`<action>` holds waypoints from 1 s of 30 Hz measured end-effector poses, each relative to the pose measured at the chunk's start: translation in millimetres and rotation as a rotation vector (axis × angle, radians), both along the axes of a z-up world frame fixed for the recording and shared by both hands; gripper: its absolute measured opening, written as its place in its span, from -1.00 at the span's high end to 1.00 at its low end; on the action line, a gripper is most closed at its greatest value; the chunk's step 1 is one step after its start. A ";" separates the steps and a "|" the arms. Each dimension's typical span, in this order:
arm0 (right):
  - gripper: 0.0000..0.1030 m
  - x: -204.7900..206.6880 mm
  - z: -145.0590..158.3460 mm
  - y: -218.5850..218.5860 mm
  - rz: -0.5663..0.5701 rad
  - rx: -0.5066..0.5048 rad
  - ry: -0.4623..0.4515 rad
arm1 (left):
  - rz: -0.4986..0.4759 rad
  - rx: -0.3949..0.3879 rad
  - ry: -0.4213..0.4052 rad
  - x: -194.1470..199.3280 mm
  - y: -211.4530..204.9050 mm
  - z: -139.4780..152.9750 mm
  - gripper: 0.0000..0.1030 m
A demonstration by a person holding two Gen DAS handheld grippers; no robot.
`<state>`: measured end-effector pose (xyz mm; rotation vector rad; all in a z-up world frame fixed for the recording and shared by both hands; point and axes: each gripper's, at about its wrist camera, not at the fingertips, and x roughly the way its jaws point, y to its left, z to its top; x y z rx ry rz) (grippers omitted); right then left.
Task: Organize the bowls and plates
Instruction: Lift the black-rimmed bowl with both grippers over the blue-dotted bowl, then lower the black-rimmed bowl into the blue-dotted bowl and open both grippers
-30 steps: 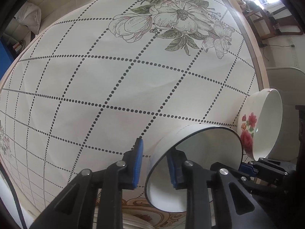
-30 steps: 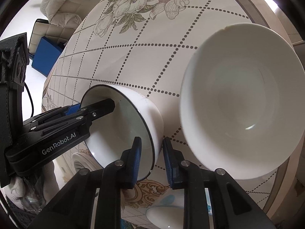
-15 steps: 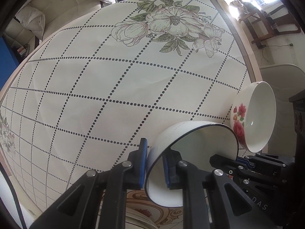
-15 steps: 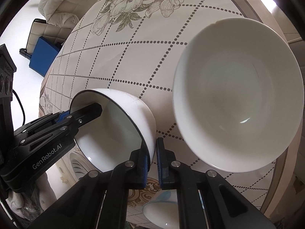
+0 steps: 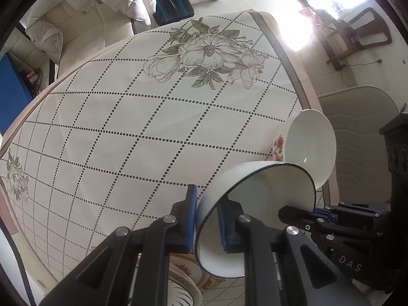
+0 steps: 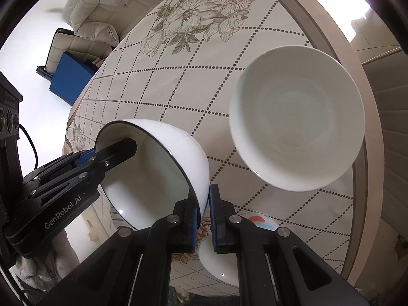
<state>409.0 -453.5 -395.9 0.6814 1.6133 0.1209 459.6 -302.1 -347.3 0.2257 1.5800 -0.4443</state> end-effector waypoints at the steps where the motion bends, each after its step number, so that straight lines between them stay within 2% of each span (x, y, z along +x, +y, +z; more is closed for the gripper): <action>1: 0.82 -3.7 5.1 -2.6 -0.002 -0.001 -0.004 | -0.003 -0.005 -0.003 -3.6 0.3 5.7 0.75; 7: 0.82 -40.2 30.5 -18.5 -0.011 -0.006 -0.011 | -0.036 -0.033 -0.002 -32.4 -8.9 25.3 0.75; 11: 0.82 -73.8 36.7 -29.3 -0.017 -0.008 0.000 | -0.071 -0.034 0.001 -57.3 -22.2 26.8 0.75; 19: 0.82 -120.6 23.4 -38.7 -0.020 -0.021 0.051 | -0.111 -0.023 0.051 -101.1 -33.6 5.8 0.75; 30: 0.82 -140.0 -6.0 -38.2 -0.016 -0.019 0.107 | -0.130 0.054 0.080 -122.3 -42.9 -21.4 0.75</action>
